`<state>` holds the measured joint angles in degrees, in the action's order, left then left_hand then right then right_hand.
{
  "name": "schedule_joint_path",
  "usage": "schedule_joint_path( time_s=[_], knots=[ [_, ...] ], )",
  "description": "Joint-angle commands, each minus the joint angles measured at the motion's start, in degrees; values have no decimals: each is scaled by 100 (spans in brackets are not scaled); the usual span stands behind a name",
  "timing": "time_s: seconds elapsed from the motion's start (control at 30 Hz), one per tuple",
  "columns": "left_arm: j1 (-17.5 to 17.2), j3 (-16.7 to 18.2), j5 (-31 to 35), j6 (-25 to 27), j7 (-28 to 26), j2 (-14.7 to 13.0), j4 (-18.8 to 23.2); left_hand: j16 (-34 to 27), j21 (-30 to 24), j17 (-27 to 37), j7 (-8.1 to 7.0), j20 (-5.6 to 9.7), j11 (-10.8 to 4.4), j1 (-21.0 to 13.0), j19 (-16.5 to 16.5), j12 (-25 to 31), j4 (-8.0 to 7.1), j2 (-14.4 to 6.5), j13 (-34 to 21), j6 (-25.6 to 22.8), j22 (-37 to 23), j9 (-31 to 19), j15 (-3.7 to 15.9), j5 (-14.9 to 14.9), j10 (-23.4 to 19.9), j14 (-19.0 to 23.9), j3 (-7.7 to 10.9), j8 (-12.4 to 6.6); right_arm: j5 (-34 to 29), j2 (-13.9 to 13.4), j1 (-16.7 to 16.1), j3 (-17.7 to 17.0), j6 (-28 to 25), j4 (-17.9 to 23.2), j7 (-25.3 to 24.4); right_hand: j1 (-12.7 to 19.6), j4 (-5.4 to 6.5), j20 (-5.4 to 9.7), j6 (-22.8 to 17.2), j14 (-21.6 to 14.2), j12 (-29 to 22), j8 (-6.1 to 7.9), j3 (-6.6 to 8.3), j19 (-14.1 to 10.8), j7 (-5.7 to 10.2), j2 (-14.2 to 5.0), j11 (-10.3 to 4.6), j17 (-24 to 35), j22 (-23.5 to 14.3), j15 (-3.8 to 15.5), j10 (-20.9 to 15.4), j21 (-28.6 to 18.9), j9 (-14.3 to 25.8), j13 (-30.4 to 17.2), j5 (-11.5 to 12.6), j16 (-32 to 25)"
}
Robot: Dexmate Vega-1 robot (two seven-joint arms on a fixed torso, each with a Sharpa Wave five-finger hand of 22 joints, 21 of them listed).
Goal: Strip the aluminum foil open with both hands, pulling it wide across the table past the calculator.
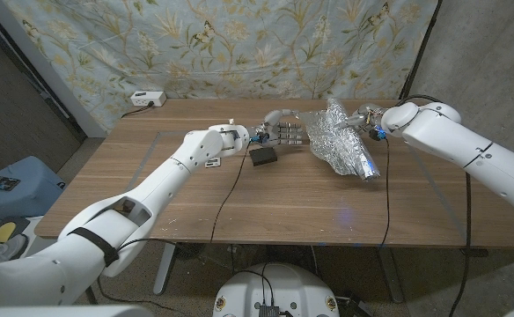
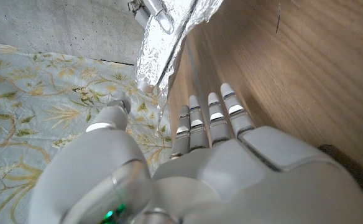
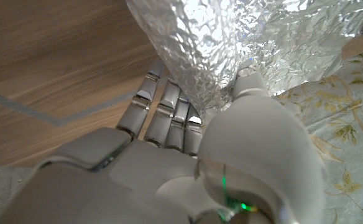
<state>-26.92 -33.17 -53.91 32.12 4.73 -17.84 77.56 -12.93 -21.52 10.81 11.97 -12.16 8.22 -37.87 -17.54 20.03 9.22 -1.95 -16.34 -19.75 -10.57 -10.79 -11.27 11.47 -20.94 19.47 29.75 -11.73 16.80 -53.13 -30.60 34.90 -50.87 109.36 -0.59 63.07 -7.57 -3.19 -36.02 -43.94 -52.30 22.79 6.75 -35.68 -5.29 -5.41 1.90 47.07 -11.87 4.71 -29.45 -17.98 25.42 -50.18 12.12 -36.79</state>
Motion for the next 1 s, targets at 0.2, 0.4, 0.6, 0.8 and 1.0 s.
schedule_joint_path(
  time_s=[0.2, 0.4, 0.6, 0.8, 1.0],
  knots=[
    [444, -176, 2, 366, 423, 321, -626, -22, -23, 47, 16, -8, 19, -296, -209, 370, 34, -197, -142, -332, -47, -64, 38, 119, -450, 255, -11, -56, 26, -45, -21, -37, 74, 19, 15, -152, 255, -72, -298, -105, 82, -22, 243, -43, 195, -447, -63, 19, -35, 337, -153, -17, -12, 128, -11, 25],
    [580, -239, 49, 416, 613, 469, -919, -14, -8, 68, 24, -10, 43, -439, -234, 497, 35, -335, -213, -464, -52, -85, 35, 183, -505, 296, 2, -63, 47, -41, -37, -85, 107, 18, 2, -155, 246, -130, -407, -188, 92, -6, 260, -132, 193, -425, -33, -20, -36, 316, -234, -58, -32, 200, -12, 39],
    [693, -296, 118, 415, 864, 578, -1160, 10, 10, 81, 29, -11, 0, -697, -275, 699, 69, -528, -332, -656, -59, -118, 67, 363, -597, 365, 92, -70, 76, -69, -67, -135, 132, 25, -6, -130, 175, -233, -544, -332, 88, 17, 226, -277, 151, -317, 47, -66, -29, 277, -389, -118, -64, 292, -25, -27],
    [751, -317, 170, 442, 1024, 661, -1337, 14, 34, 223, 39, -10, -36, -1228, -357, 1099, -27, -733, -613, -976, -79, -206, 109, 1335, -676, 545, 568, -148, 140, -86, -116, -209, 140, 28, -28, -227, 284, -161, -690, -487, 60, -7, 275, -108, 101, -470, 82, -89, -30, 248, -553, -60, -135, 354, 36, -66],
    [816, -383, 310, 343, 1223, 726, -1548, 111, 70, 131, 9, -14, 84, -1697, -275, 465, 120, -388, -552, -130, -90, -139, 33, 1760, 527, 140, 546, 71, 169, -79, -109, -222, 139, 35, -33, -129, 191, -172, -554, -471, -43, -121, 298, -124, 44, -399, 102, 47, -34, 207, -645, -77, -182, 249, 35, -173]
  ],
)
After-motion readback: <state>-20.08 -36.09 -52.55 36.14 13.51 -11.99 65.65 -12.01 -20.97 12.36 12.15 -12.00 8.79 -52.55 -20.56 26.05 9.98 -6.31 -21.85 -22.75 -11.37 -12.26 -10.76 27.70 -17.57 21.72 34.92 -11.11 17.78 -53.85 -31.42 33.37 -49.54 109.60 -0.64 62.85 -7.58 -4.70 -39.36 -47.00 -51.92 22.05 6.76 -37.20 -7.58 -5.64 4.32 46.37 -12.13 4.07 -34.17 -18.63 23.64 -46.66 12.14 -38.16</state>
